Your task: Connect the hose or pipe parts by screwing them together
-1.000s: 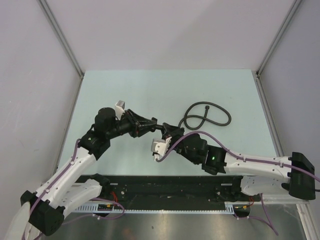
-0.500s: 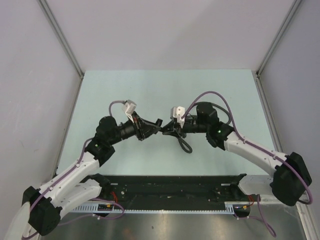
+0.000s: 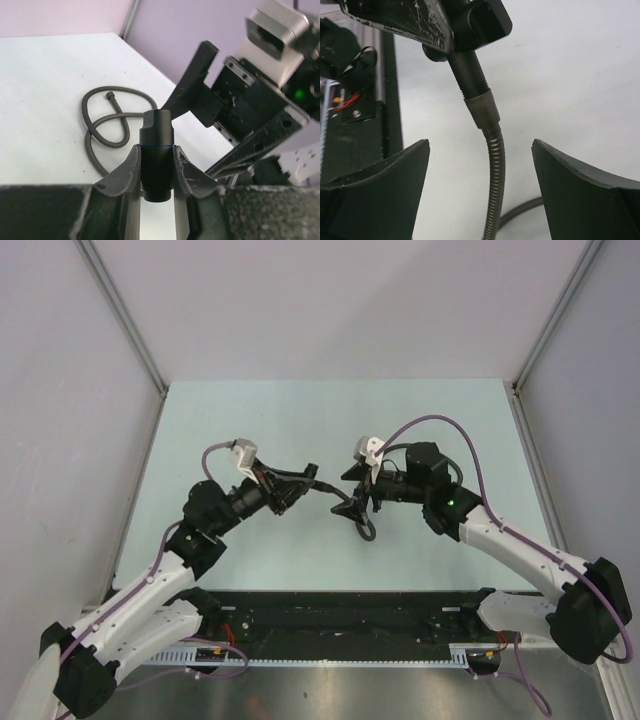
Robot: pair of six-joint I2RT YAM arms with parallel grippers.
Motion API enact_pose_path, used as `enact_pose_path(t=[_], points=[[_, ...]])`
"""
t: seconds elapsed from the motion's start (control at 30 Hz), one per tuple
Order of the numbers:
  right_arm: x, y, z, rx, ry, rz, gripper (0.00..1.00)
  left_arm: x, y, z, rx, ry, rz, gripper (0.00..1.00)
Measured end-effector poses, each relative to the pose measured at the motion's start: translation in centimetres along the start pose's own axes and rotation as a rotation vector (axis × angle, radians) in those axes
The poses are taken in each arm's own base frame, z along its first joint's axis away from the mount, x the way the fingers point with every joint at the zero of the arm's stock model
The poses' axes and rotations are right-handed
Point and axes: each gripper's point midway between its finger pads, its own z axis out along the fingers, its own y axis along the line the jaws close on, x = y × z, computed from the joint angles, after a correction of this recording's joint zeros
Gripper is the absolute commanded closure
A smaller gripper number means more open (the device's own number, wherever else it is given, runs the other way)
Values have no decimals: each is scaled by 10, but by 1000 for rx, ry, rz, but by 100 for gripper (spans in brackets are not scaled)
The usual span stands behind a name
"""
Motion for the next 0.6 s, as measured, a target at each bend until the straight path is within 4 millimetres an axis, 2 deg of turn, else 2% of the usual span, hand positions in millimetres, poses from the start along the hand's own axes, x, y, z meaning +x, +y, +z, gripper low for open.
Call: enact_pose_path(t=[0.1, 0.4, 0.5, 0.6], points=[[-15, -4, -5, 106, -18, -69, 0, -18, -2, -6, -46, -69, -104, 100], [-37, 13, 7, 348, -3, -414, 0, -58, -8, -2, -205, -36, -431, 100], [-43, 16, 8, 427, 9, -529, 0, -58, -12, 2, -224, 3, -546, 99], [-48, 15, 10, 501, 27, -627, 5, -42, -12, 4, -250, 71, -659, 100]])
